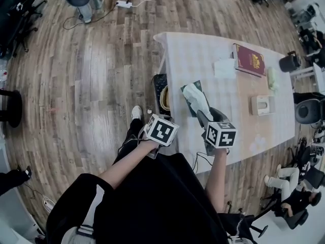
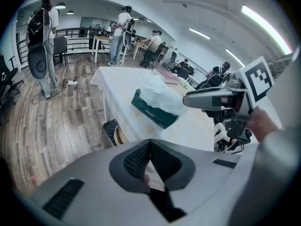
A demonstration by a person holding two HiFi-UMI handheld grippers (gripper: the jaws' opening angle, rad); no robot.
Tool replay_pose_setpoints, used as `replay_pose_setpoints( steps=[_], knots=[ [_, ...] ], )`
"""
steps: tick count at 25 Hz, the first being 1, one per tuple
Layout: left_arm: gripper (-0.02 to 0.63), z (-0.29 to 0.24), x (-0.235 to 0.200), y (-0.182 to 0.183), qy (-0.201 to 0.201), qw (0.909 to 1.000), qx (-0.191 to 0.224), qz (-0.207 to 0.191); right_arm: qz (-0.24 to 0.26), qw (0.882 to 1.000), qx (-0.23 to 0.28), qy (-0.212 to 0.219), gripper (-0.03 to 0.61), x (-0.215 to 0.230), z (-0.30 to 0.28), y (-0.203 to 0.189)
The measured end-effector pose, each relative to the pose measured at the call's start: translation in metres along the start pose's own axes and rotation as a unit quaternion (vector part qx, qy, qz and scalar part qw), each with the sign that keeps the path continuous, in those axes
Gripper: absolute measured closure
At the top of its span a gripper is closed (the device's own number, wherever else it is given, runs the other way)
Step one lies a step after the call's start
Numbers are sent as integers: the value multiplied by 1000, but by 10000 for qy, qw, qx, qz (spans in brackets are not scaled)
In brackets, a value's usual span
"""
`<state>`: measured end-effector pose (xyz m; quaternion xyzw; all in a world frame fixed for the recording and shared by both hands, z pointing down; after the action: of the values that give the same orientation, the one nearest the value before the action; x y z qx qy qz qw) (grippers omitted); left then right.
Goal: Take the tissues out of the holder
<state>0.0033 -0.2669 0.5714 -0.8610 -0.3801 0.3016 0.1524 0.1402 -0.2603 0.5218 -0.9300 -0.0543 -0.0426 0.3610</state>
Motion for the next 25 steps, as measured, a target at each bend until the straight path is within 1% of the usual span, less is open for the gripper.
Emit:
replay_pose_setpoints(
  steps=[2, 4, 6, 8, 11, 13, 16, 19, 22, 25],
  knots=[
    [606, -2, 7, 1, -7, 10000, -23, -94, -215, 9997, 75, -56, 380, 0, 10, -12],
    [605, -5, 16, -1, -51, 9999, -44, -136, -422, 9989, 118, -188, 477, 3, 19, -25],
    [605, -6, 24, -2, -46, 9998, -22, -205, -623, 9977, 100, -259, 526, 4, 26, -37],
    [605, -10, 32, -5, -86, 9997, -7, -227, -833, 9961, 69, -281, 549, 3, 31, -48],
    [605, -15, 41, -12, -82, 9997, 8, -221, -989, 9946, -72, -311, 563, -2, 38, -68],
    [605, -17, 44, -16, -4, 9996, 30, -272, -990, 9942, -235, -335, 565, -7, 40, -83],
    [605, -23, 52, -21, -23, 9993, 68, -366, -997, 9937, -390, -337, 565, -14, 41, -101],
    [605, -26, 62, -32, -84, 9990, -34, -431, -1102, 9924, -470, -293, 565, -20, 42, -115],
    [604, -23, 67, -38, -85, 9985, -143, -527, -1122, 9923, -431, -285, 565, -23, 48, -117],
    [604, -22, 71, -38, -102, 9982, -151, -576, -1059, 9932, -361, -307, 565, -19, 54, -116]
  ],
)
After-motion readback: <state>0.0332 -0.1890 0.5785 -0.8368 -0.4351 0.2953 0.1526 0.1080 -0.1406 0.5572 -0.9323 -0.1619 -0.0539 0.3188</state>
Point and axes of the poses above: the fingertips, and each gripper's own axes: z backward along the fingers, x to its right, y out of its top, the point moved 1 cm from there along z, backward along the fingers, and after that the axes turned 3 degrees about x, right-handed, at the moved point
